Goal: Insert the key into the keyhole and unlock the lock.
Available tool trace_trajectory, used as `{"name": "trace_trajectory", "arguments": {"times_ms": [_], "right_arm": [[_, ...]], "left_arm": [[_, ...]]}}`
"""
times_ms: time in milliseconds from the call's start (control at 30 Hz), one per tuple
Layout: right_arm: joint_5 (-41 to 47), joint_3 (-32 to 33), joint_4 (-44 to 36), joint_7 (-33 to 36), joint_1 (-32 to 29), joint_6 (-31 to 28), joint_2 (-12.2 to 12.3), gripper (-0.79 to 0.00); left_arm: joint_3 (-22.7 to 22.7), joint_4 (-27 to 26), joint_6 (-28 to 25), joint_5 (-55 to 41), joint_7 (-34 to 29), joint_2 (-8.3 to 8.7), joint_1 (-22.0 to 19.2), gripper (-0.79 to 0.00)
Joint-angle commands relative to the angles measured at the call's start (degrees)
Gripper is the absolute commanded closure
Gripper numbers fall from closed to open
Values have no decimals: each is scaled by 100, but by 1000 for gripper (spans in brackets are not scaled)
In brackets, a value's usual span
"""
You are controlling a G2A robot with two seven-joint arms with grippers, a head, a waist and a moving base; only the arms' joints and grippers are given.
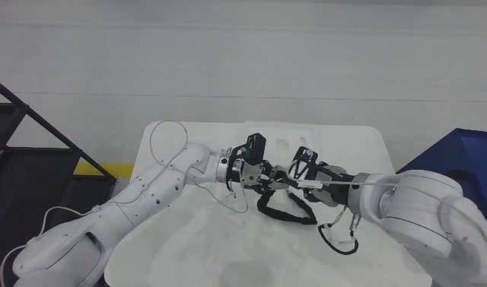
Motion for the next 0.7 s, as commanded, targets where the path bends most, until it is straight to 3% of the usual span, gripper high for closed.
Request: {"name": "trace_trajectory", "arguments": {"times_ms": [0, 33, 467, 667], "right_arm": [[35, 11, 24, -5, -6, -2, 0, -262], [57, 19, 32, -20, -11, 8, -1, -782], [522, 745, 215, -503, -466, -117, 80, -785], [712, 1288, 217, -824, -885, -309, 145, -785]], "left_arm": [[8, 4, 0, 13, 1, 0, -11, 0], [11, 7, 0, 16, 6, 0, -14, 0], [-122, 389, 8, 294, -220, -18, -22, 0], [-93, 630, 428, 481, -775, -127, 4, 0]]}}
